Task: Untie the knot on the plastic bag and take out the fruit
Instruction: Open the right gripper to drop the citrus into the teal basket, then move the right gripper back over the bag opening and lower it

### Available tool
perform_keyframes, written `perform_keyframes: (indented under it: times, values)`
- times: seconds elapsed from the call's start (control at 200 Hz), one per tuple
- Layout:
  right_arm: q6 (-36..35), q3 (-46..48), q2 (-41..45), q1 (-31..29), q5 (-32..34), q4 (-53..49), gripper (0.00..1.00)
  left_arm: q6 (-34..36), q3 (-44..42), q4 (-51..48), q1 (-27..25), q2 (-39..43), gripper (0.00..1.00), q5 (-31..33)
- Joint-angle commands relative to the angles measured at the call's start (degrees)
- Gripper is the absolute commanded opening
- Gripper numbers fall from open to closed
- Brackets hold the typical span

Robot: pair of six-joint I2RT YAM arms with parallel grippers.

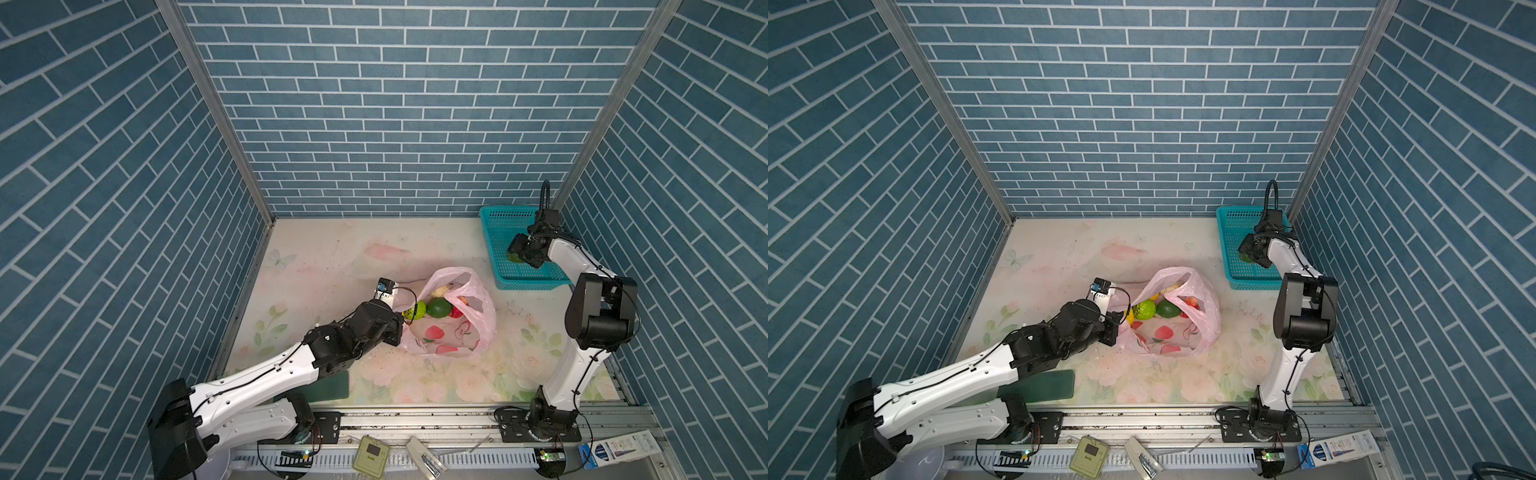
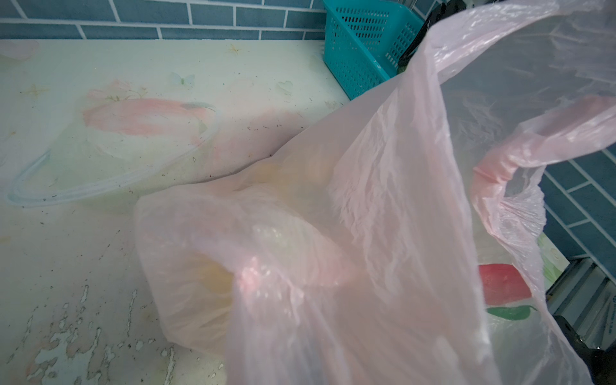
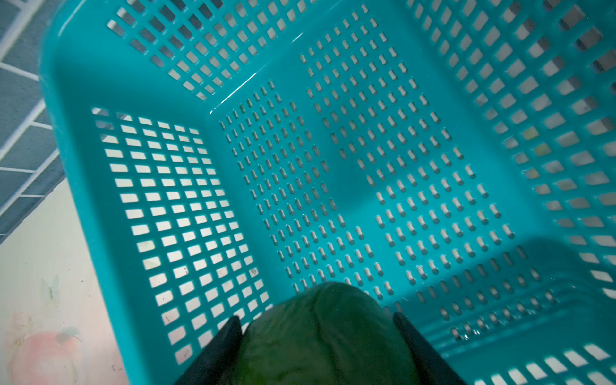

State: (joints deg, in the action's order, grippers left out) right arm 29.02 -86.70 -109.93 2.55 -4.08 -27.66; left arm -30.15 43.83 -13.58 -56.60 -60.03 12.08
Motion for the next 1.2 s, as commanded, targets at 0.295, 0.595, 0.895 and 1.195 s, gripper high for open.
perform_keyframes:
  times: [0.295,0.595,0.895,1.195]
  values:
    - [-3.06,0.75,6.03,-0.50,1.48,-4.35,0.77,0.22,0.64,0.70,0.26,-0.33,0.00,0.60]
    - [-3.49,2.35,11.50,-2.39,-0.42,-6.81,0.86,0.27,0.51,0.75,0.26,-0.37,0.00,0.18]
    - [-3.22,5.51,29.73,-11.86,-6.43,-15.26,0.97,0.01,-0.05,1.54,0.21,-0.01,0.00,0.74]
    - [4.11,7.83,44.23,-30.42,-7.48,-21.92,0.98,0.44,0.20,0.45,0.25,0.94,0.00,1.49]
